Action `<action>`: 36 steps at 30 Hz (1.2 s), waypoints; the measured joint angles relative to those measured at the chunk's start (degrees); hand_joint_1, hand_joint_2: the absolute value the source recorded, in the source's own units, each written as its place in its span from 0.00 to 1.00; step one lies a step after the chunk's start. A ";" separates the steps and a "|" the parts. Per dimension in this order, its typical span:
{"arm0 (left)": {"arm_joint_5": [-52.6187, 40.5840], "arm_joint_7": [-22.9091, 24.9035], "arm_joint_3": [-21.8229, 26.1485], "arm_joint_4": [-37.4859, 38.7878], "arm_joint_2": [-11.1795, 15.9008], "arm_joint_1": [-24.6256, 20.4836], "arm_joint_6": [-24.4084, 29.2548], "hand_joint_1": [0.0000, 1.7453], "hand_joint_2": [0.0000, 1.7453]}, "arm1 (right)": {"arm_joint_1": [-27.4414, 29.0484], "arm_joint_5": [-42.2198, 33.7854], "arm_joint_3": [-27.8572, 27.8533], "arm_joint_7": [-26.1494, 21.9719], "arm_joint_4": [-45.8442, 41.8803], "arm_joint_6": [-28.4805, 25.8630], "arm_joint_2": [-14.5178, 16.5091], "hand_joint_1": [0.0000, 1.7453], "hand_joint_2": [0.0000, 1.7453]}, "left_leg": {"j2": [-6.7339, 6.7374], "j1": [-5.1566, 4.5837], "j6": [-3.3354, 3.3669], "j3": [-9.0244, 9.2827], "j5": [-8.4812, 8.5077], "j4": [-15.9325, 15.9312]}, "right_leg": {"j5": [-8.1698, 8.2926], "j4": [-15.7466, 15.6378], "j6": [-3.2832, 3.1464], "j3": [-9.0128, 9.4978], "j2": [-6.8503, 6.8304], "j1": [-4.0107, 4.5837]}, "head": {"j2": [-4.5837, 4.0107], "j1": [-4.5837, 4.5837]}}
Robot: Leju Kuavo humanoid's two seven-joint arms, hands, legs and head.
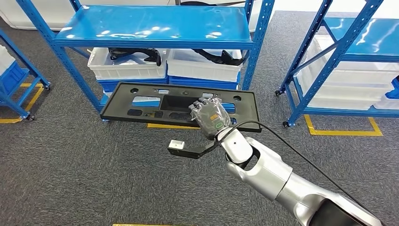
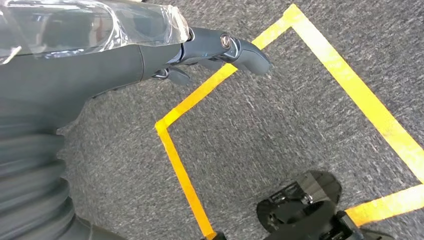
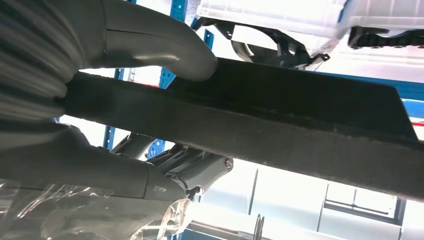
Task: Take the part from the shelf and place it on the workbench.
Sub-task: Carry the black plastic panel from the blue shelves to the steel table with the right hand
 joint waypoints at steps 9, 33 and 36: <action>-0.11 -0.08 0.00 0.00 0.03 0.12 0.01 0.00 1.00 | 0.45 0.57 -0.02 0.25 0.00 -0.07 -0.23 1.00 1.00 | -1.01 -0.10 0.50 -1.09 0.96 0.22 | -1.16 3.19 0.45 0.41 1.61 -0.42 | 0.00 0.03; -1.11 0.08 0.04 0.01 0.04 0.07 0.03 0.00 1.00 | 0.61 1.18 -0.04 0.28 0.01 -0.39 -0.11 1.00 1.00 | 0.15 -0.38 0.96 -1.08 1.27 -0.26 | -5.52 8.54 0.09 -2.84 -0.62 0.03 | 0.00 -0.20; -1.58 0.45 0.04 0.01 0.00 0.25 0.00 0.00 1.00 | 1.17 1.19 -0.02 0.29 0.01 -0.38 -0.23 1.00 1.00 | -1.79 -0.23 0.97 -1.16 1.37 -0.17 | -7.45 16.06 0.52 -6.18 -0.17 -0.29 | 0.00 -0.18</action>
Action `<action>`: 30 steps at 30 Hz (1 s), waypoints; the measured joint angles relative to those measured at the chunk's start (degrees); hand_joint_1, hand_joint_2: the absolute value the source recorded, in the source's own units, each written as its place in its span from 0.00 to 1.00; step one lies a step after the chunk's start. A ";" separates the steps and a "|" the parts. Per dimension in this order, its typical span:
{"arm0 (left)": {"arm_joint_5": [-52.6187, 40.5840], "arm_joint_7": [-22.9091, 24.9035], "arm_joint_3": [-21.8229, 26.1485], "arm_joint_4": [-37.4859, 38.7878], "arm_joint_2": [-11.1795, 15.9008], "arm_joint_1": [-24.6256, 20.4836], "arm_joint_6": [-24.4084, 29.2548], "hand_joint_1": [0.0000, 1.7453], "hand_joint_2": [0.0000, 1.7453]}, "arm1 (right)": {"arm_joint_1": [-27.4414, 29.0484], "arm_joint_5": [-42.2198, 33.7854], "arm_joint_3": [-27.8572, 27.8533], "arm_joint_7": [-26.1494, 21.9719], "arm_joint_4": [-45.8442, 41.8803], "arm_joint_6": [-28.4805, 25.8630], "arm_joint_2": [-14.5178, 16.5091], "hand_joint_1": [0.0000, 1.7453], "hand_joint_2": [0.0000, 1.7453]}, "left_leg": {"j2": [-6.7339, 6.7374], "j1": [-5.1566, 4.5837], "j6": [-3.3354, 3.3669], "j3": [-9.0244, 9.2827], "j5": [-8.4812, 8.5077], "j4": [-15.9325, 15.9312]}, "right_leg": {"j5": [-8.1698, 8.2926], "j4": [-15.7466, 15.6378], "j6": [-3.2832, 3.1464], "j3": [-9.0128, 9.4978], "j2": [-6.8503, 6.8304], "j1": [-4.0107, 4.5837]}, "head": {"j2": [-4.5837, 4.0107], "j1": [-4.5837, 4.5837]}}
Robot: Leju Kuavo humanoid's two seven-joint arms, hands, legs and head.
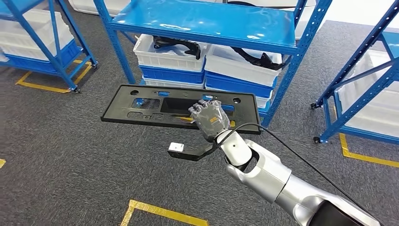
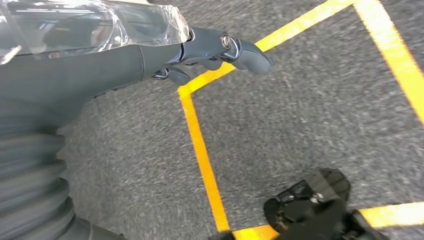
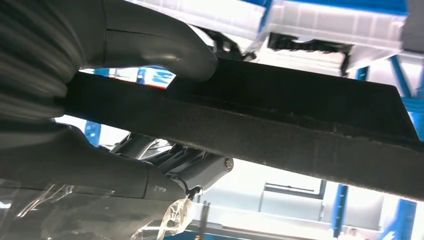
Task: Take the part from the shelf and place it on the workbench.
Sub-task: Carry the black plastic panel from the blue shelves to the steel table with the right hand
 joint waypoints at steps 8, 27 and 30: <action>-0.37 0.33 -0.01 0.03 0.15 0.34 0.00 0.00 1.00 | 0.21 0.04 0.01 0.05 -0.01 -0.02 -0.04 1.00 1.00 | -4.37 0.78 -2.43 -2.00 0.00 1.66 | 6.87 -15.59 -0.16 7.10 3.07 -1.00 | 0.00 -0.03; -0.84 -0.70 -0.02 0.10 0.83 -0.29 -0.11 0.00 1.00 | -0.18 0.01 -0.15 0.97 -1.52 1.44 0.17 1.00 1.00 | 1.97 -0.43 -0.09 -1.51 0.48 0.95 | 1.90 -8.78 -0.05 4.51 -1.17 -0.12 | 0.00 -0.32; -0.75 -0.68 -0.02 0.10 0.85 -0.32 -0.13 0.00 1.00 | 0.44 0.02 -0.15 0.99 -1.56 1.45 -0.22 1.00 1.00 | -0.11 -0.30 0.11 -1.51 0.54 1.04 | -1.25 0.94 0.27 -0.30 0.10 -0.15 | 0.00 -0.28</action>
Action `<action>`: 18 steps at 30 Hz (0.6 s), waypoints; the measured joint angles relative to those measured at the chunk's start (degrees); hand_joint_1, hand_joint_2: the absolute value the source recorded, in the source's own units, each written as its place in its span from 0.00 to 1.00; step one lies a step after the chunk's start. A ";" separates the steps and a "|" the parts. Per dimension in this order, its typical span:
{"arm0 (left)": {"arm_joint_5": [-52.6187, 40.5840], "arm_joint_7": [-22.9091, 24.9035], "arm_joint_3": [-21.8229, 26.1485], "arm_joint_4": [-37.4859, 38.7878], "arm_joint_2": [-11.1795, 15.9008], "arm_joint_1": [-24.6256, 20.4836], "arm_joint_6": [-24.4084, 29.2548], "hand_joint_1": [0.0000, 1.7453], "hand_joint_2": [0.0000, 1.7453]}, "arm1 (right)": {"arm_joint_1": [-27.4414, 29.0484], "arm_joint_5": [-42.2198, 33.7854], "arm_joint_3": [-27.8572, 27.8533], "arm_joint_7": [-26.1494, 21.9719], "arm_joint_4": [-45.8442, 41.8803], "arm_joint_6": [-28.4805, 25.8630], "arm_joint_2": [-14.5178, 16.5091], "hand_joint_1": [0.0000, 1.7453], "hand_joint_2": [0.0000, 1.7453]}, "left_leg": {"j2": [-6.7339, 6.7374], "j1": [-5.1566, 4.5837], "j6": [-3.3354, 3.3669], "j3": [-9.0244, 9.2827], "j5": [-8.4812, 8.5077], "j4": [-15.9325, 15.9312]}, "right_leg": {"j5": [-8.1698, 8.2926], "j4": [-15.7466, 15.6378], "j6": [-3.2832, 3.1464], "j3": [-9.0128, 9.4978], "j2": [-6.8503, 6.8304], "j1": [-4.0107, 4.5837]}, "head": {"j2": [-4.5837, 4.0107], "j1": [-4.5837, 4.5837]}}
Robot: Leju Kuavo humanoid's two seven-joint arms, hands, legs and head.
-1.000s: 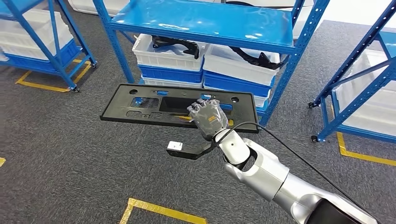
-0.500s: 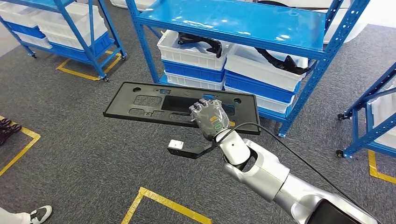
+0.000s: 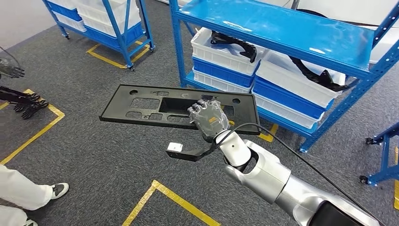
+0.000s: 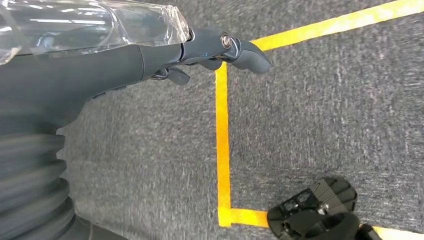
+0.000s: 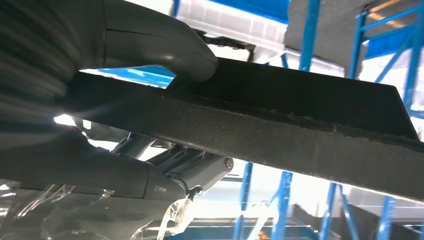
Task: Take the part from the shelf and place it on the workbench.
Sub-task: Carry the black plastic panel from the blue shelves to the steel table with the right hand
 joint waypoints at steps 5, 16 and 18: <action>-0.09 -0.31 0.00 0.00 0.01 -0.15 0.01 0.00 1.00 | 0.26 0.56 -0.03 0.16 -0.20 -0.85 -0.32 1.00 1.00 | -3.71 0.47 -0.91 -0.43 -0.39 0.99 | 7.93 -14.42 0.43 6.14 3.73 -0.96 | -0.01 -0.02; -0.21 1.57 0.00 0.09 0.28 0.71 -0.14 0.00 1.00 | 2.01 0.30 -1.13 0.60 -2.87 0.10 -1.52 1.00 1.00 | 1.42 0.83 -3.68 -9.90 -6.82 18.28 | 7.93 -16.38 -2.16 7.13 -2.12 -0.64 | 0.00 -0.57; -0.37 1.59 0.00 0.09 0.39 0.60 -0.34 0.00 1.00 | 2.07 -0.21 -1.15 0.39 -3.32 1.13 -1.60 1.00 1.00 | 2.67 0.61 -3.20 -6.55 -3.57 11.80 | 7.75 -16.39 -2.07 7.32 -3.56 -0.55 | 0.00 -0.57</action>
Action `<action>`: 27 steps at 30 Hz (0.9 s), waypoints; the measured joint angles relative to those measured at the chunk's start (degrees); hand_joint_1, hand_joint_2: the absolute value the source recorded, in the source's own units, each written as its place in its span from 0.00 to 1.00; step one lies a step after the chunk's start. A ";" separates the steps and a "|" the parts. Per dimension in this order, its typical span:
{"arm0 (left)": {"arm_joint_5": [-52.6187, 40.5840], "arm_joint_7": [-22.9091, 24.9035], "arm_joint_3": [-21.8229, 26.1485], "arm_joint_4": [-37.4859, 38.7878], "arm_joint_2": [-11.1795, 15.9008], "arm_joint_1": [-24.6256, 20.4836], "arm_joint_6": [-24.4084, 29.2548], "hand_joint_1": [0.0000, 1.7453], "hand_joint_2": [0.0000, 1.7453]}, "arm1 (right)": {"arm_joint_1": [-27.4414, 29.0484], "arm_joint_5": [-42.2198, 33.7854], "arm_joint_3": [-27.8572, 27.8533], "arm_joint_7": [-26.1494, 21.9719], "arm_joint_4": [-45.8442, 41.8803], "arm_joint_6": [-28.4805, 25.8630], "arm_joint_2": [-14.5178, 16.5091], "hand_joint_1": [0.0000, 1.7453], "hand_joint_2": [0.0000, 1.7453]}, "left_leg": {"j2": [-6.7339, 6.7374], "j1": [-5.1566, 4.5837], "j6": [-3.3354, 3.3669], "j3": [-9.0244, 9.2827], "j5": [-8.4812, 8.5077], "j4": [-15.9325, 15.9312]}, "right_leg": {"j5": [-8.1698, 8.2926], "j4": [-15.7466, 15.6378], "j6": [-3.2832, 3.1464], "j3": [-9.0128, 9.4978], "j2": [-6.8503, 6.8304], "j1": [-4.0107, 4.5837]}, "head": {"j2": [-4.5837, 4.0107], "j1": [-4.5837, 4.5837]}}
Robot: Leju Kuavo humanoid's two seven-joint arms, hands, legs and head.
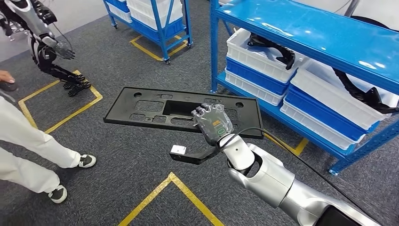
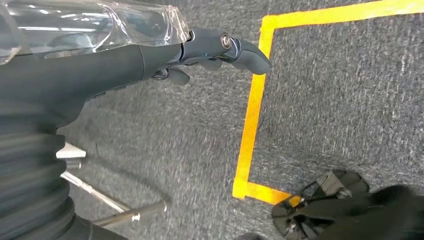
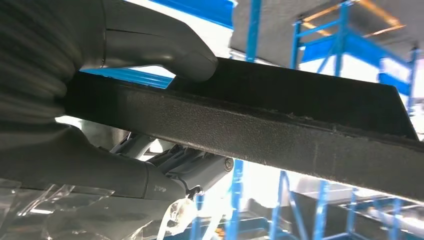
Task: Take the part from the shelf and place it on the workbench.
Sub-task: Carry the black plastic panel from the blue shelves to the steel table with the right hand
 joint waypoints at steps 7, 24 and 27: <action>-1.21 -0.60 0.13 0.00 0.38 -2.20 -0.07 0.00 1.00 | -0.27 -0.85 -0.05 -1.01 -1.15 0.65 0.25 1.00 1.00 | 1.61 -1.24 2.46 5.54 3.83 -11.37 | -1.24 0.22 1.46 0.67 -2.57 0.46 | -0.01 0.03; -2.69 0.34 0.10 0.01 0.47 -1.87 -0.84 0.00 1.00 | 0.33 2.57 0.02 0.68 -3.74 2.58 -0.98 1.00 1.00 | -5.15 -0.09 0.44 2.06 1.63 -6.07 | 0.68 0.32 0.09 -1.02 5.72 -0.57 | 0.00 -0.02; -2.52 0.07 0.11 0.00 0.41 -2.37 -0.70 0.00 1.00 | 0.20 2.42 0.04 0.36 -4.09 3.54 -1.07 1.00 1.00 | -1.33 0.12 -0.13 -3.99 -2.71 5.78 | 0.30 0.32 -0.48 -0.71 3.10 -0.16 | 0.00 -0.14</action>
